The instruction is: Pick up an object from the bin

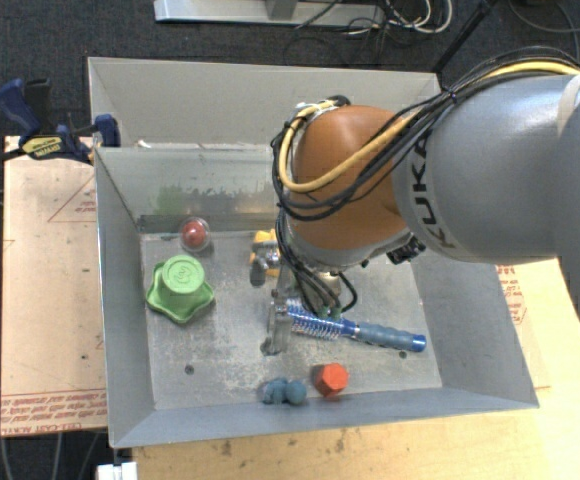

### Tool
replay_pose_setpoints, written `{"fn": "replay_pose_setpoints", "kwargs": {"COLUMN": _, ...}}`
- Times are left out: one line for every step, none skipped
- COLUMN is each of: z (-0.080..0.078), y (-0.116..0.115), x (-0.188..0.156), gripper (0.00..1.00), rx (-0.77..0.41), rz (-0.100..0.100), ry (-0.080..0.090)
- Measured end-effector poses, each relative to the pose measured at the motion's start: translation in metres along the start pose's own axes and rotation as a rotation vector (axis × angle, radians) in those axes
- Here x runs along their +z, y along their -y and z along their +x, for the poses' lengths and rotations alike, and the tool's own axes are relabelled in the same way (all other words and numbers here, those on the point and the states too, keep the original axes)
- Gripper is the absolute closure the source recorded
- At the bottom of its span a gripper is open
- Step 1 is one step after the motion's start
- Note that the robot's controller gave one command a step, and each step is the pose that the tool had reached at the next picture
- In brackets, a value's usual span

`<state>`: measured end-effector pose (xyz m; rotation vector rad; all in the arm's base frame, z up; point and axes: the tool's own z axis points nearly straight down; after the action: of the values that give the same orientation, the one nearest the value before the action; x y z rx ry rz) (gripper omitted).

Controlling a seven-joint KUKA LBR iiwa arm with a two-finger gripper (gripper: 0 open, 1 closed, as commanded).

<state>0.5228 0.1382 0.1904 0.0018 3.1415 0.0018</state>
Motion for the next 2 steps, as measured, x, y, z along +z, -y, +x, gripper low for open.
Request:
{"fn": "replay_pose_setpoints", "kwargs": {"z": 0.000, "y": 0.084, "x": 0.028, "gripper": 0.00, "rx": 0.071, "rz": 0.004, "ry": -0.002}}
{"fn": "replay_pose_setpoints", "kwargs": {"z": -0.039, "y": 0.088, "x": 0.116, "gripper": 0.00, "rx": -0.065, "rz": 0.001, "ry": -0.003}}
